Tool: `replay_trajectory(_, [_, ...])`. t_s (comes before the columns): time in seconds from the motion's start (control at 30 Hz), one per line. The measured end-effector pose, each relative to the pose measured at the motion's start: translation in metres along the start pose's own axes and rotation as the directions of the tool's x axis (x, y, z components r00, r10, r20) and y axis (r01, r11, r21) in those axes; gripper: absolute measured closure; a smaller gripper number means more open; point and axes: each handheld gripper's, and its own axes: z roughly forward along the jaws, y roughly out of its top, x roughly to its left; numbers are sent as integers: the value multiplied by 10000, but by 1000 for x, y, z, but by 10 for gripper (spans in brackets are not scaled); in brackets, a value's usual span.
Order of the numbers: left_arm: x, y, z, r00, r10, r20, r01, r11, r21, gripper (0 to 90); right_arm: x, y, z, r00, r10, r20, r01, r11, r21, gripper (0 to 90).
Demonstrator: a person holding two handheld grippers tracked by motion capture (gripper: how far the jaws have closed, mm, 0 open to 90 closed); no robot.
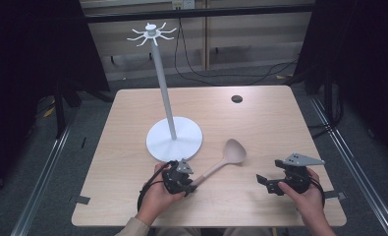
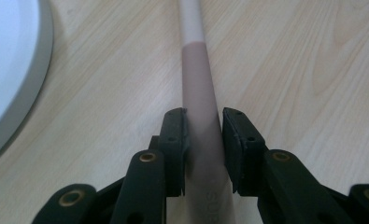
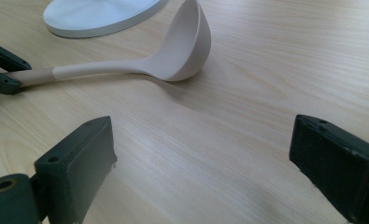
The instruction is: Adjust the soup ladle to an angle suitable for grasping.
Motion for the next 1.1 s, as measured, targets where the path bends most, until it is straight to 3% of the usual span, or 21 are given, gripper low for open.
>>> replay_trajectory(0.03, [-3,2,4,9996,-276,51,277,9991,-309,705,-1,-2,-3,10000,47,44,-47,10000,-2,64])
replay_trajectory(0.07, [-3,5,5,9998,-192,45,193,9994,-291,705,-2,-3,-5,9999,66,91,-66,10000,-19,65])
replay_trajectory(0.1, [-1,7,5,9999,143,97,-143,9999,-23,705,-3,-4,-7,9998,123,152,-122,9999,-40,65])
replay_trajectory(0.13, [-3,10,9,9999,-55,88,58,9996,-274,705,-4,-5,-8,9998,126,180,-125,9999,-35,65])
replay_trajectory(0.2, [-2,15,11,9995,272,167,-270,9996,-103,705,-6,-8,-12,9994,240,260,-239,9997,-16,64])
replay_trajectory(0.23, [-4,17,14,9997,102,206,-95,9994,-320,705,-7,-9,-13,9992,243,313,-243,9997,-31,64])
replay_trajectory(0.5, [-1,29,22,9966,657,505,-643,9975,-296,705,-9,-15,-20,9985,318,444,-318,9995,-22,64])
replay_trajectory(0.6, [-3,33,26,9964,632,566,-609,9973,-407,705,-9,-18,-21,9984,286,489,-288,9996,28,64])
replay_trajectory(0.87, [-8,44,35,9885,998,1136,-942,9941,-541,704,-10,-23,-30,9971,421,634,-420,9991,-26,65])
replay_trajectory(0.97, [-10,46,37,9859,1058,1297,-988,9934,-588,705,-11,-24,-33,9966,442,689,-441,9990,-24,65])
replay_trajectory(1.1, [-8,45,37,9888,808,1252,-728,9951,-668,703,-11,-23,-34,9964,487,695,-480,9988,-112,65])
